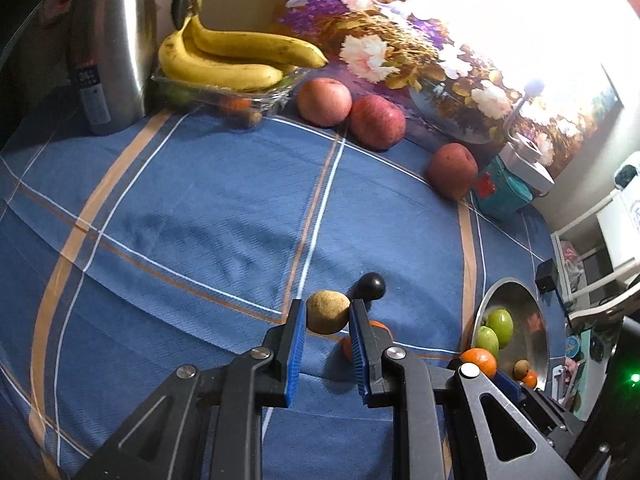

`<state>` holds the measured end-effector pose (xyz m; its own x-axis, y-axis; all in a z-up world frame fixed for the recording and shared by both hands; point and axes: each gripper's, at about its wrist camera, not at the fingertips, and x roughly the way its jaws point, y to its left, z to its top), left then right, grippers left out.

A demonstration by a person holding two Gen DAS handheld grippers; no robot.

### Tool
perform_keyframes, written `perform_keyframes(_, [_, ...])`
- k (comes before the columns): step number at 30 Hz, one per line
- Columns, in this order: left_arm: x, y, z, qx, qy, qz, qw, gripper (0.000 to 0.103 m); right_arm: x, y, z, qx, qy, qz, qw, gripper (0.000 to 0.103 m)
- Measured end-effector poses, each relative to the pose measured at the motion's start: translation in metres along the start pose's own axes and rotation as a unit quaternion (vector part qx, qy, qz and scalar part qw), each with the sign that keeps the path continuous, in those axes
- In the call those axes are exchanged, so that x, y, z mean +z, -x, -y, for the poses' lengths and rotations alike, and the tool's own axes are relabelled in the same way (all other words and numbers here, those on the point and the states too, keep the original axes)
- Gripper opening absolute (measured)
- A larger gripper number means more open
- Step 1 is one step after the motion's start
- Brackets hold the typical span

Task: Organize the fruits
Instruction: 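Carry the small kiwi and orange over the steel plate with both tools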

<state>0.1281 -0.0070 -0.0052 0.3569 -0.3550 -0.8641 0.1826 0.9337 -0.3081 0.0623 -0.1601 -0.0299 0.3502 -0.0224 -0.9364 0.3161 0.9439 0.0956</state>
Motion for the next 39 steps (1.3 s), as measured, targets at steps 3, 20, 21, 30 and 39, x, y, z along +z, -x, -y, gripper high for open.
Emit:
perform_keyframes(3, [-0.002,0.0,0.01,0.0,-0.012,-0.001,0.9999,0.023,0.002,0.003,0.011,-0.004,-0.015,0.002,1.0,0.036])
perform_keyframes(20, [-0.032,-0.012,0.096,0.007,-0.132,-0.019,0.991,0.023,0.005,0.027,0.08,-0.045,-0.086,0.02,0.995,0.036])
perform_keyframes(21, [-0.034,-0.013,0.099,0.008,-0.137,-0.02,0.9903,0.023,0.004,0.029,0.084,-0.046,-0.089,0.02,0.995,0.036])
perform_keyframes(30, [-0.053,-0.024,0.138,0.003,-0.19,-0.032,0.9813,0.023,0.003,0.03,0.111,-0.047,-0.114,0.019,0.992,0.036])
perform_keyframes(39, [-0.065,-0.033,0.173,-0.017,-0.237,-0.031,0.9709,0.023,-0.003,0.031,0.145,-0.049,-0.151,0.016,0.987,0.036])
